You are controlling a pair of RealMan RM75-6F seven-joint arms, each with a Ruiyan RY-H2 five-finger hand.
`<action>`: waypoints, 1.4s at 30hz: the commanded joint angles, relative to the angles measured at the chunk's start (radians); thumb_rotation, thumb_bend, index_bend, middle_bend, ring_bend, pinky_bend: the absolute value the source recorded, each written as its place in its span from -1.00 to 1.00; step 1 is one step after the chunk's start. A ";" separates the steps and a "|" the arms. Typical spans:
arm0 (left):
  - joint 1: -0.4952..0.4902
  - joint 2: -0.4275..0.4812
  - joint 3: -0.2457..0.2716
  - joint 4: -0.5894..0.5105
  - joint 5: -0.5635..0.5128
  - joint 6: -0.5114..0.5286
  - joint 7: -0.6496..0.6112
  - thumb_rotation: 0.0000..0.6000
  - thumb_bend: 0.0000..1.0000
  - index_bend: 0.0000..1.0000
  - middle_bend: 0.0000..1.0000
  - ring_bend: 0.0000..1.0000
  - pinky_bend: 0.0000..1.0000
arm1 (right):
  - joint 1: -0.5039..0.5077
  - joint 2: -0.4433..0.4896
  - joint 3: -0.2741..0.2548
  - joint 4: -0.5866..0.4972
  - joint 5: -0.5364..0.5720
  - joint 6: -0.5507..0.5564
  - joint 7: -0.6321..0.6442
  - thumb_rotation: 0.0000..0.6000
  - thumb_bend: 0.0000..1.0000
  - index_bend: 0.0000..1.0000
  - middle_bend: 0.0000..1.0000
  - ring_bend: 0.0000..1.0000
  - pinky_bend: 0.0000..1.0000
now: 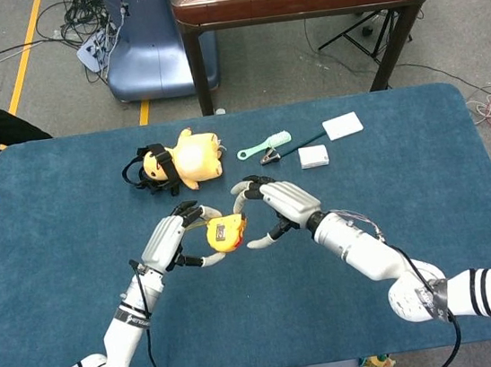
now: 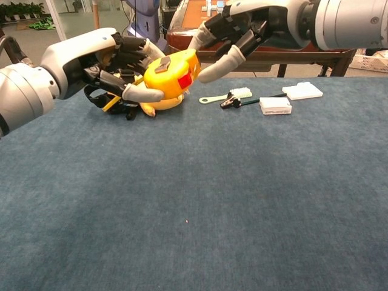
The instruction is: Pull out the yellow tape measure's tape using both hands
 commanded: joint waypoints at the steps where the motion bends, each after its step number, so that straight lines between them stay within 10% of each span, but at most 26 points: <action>1: 0.000 0.002 -0.002 0.000 -0.007 -0.004 -0.009 1.00 -0.69 -0.01 -0.03 -0.39 -0.80 | 0.005 0.002 -0.004 0.004 0.008 -0.009 0.005 1.00 -0.58 -0.22 -0.65 -0.88 -0.88; 42: 0.015 0.021 0.005 0.033 -0.030 -0.013 -0.044 1.00 -0.69 -0.01 -0.04 -0.39 -0.80 | 0.007 0.008 -0.028 0.025 0.041 0.043 0.000 1.00 0.17 0.19 -0.40 -0.85 -0.88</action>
